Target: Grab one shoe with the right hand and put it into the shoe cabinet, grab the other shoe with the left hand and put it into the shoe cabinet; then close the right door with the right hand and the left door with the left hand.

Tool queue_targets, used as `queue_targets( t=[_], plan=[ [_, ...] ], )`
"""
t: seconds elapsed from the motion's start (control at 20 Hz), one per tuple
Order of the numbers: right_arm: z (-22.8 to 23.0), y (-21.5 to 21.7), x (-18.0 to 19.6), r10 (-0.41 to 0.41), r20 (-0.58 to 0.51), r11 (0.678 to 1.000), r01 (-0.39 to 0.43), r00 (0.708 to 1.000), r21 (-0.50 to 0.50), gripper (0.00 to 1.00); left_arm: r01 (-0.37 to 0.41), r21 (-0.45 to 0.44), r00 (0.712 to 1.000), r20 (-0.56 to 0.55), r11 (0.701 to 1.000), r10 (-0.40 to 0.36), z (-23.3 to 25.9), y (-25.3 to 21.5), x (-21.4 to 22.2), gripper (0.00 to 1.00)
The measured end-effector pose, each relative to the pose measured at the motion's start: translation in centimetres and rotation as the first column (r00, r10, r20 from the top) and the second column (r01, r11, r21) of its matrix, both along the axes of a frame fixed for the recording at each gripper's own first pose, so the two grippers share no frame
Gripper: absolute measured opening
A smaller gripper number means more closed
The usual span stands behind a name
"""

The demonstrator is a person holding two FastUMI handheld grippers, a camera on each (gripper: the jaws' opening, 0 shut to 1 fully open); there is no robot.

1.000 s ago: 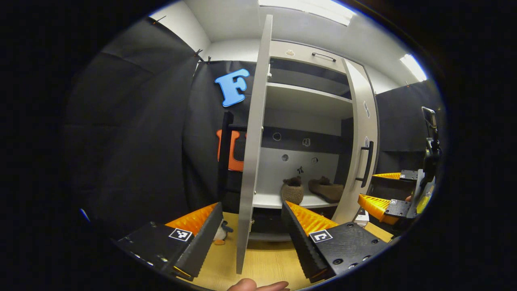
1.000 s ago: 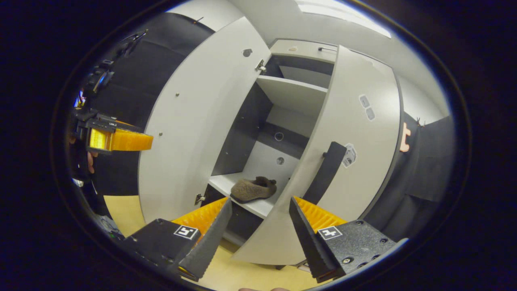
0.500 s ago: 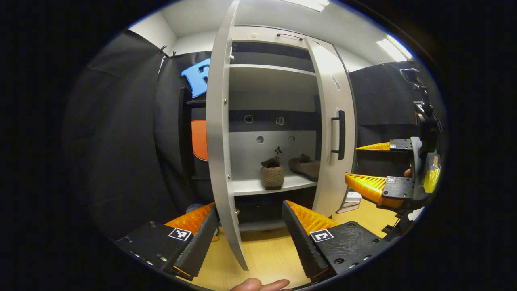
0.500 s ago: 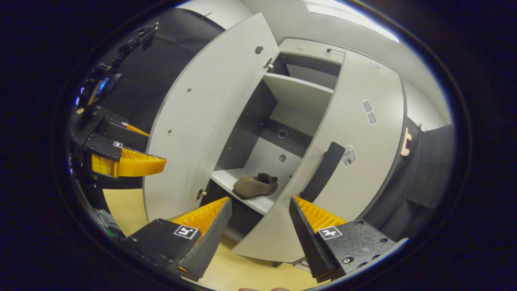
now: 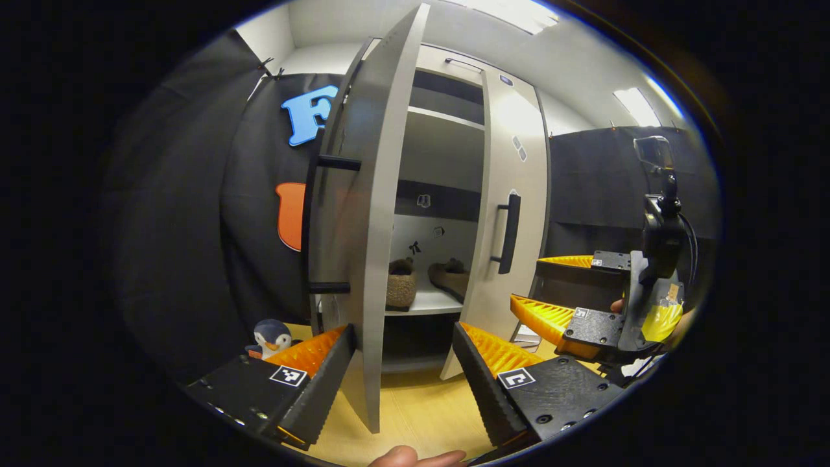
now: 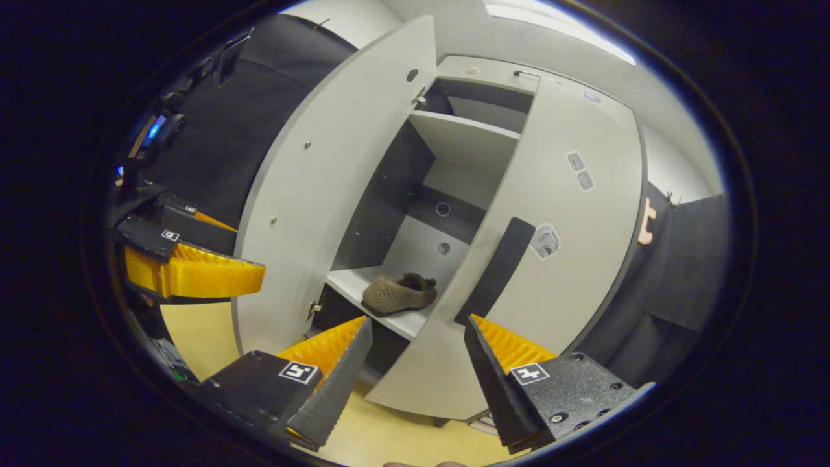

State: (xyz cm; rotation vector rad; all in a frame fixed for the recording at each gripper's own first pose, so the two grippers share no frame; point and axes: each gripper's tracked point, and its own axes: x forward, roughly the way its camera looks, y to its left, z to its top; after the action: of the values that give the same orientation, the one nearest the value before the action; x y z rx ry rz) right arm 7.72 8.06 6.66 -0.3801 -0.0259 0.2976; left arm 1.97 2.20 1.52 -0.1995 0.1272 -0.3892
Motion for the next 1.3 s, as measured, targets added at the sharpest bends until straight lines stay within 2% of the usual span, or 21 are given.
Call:
queue_targets(
  t=[0.35, 0.6, 0.85, 1.0, 1.15, 1.3],
  plan=[
    [-0.2, -2.1, 0.4, -0.051, -0.006, 0.999, 0.051, 0.999, -0.012, 0.93, 0.089, 0.038, 0.995, 0.032, 0.995, -0.09, 0.6, -4.1, 1.5, 0.91],
    [-0.5, -3.6, 0.0, -0.091, -0.014, 0.996, 0.091, 0.996, -0.016, 0.93, 0.15, 0.004, 0.988, 0.042, 0.989, -0.151, 1.6, -6.1, 2.9, 0.91],
    [-0.1, -4.6, -0.7, -0.119, -0.011, 0.993, 0.119, 0.993, 0.011, 0.93, 0.165, 0.01, 0.985, 0.054, 0.986, -0.165, 1.9, -6.8, 2.5, 0.91],
    [0.2, -4.8, -1.0, -0.138, -0.007, 0.987, 0.138, 0.99, 0.081, 0.93, 0.108, -0.001, 0.993, 0.054, 0.994, -0.108, 1.7, -5.4, 2.2, 0.91],
    [1.2, -4.6, -1.3, -0.162, 0.01, 0.975, 0.158, 0.987, 0.154, 0.93, -0.024, -0.027, 0.999, 0.044, 0.999, 0.025, 1.7, -2.8, 2.5, 0.91],
    [1.4, -3.8, -2.0, -0.167, 0.005, 0.959, 0.161, 0.986, 0.235, 0.94, -0.173, -0.045, 0.983, 0.051, 0.984, 0.176, 2.3, -0.3, 2.7, 0.91]
  ],
)
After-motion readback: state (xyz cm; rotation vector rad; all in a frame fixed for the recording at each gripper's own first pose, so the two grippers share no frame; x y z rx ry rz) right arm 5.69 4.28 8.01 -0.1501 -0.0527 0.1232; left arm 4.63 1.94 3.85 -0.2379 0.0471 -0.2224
